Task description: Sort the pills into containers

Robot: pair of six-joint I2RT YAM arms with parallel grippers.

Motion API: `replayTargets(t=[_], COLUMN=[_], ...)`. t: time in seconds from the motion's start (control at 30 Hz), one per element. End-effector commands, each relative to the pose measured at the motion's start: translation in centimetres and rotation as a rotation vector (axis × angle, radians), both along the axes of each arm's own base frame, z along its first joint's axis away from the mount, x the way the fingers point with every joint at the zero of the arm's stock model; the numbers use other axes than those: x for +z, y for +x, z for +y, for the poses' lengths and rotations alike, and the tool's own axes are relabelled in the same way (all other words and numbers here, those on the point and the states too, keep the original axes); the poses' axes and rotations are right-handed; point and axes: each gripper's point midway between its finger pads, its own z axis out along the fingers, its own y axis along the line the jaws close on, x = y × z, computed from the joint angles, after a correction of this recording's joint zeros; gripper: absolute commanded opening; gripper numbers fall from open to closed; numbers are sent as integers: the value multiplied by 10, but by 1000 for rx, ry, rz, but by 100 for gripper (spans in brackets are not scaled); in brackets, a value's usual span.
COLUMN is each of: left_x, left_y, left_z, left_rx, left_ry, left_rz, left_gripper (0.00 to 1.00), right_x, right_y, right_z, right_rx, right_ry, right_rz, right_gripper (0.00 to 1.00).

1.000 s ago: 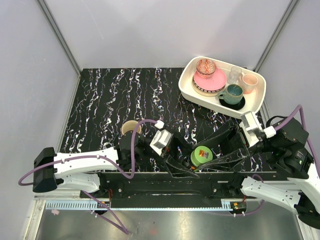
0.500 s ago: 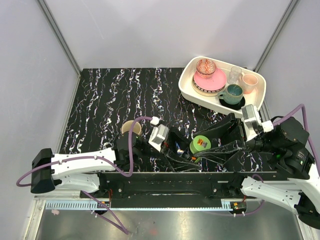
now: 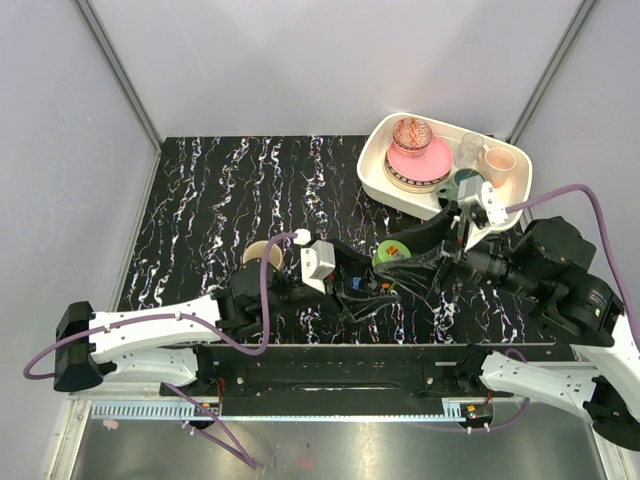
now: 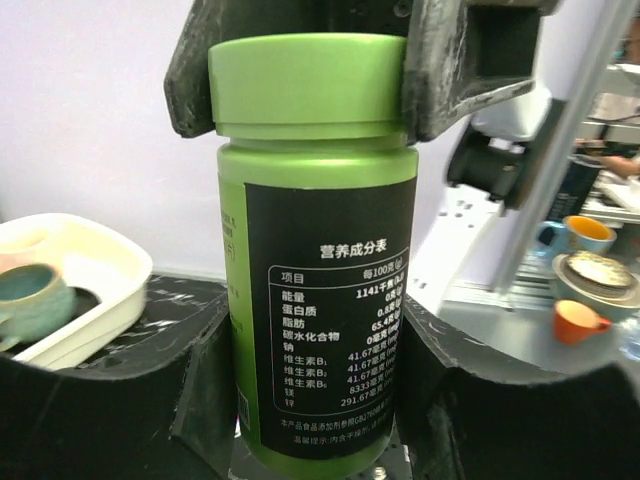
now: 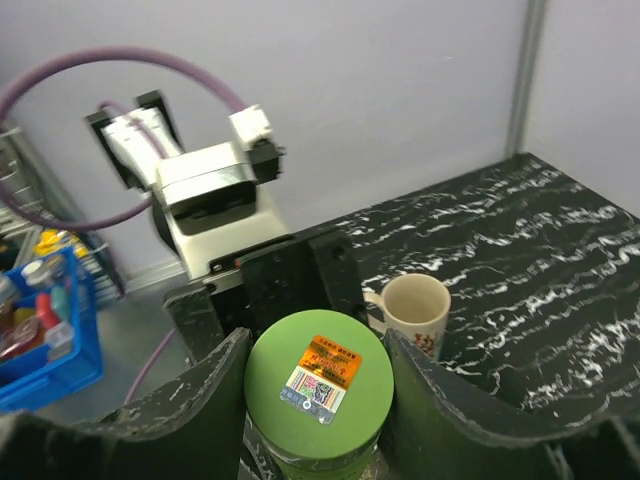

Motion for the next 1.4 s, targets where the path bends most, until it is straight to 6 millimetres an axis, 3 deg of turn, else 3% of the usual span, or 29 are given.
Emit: replayTargets(t=[0.0, 0.37, 0.63, 0.93, 1.1, 1.37], left_x=[106, 126, 132, 125, 122, 117], left_y=[28, 70, 92, 100, 103, 102], left_z=[48, 53, 42, 34, 35, 36], left_rx=[236, 459, 543, 562, 567, 550], left_ry=[-305, -340, -337, -335, -338, -347], left_rz=[-139, -133, -111, -104, -96, -79], left_gripper=[0, 0, 0, 0, 0, 0], right_x=[-63, -66, -69, -53, -42, -27], right_y=[35, 91, 120, 140, 141, 135], right_z=[-2, -8, -17, -32, -29, -15], right_rx=[-203, -507, -699, -880, -878, -793], right_ry=[-198, -215, -214, -201, -189, -166], right_rz=[216, 269, 311, 353, 369, 365], right_gripper=[0, 0, 0, 0, 0, 29])
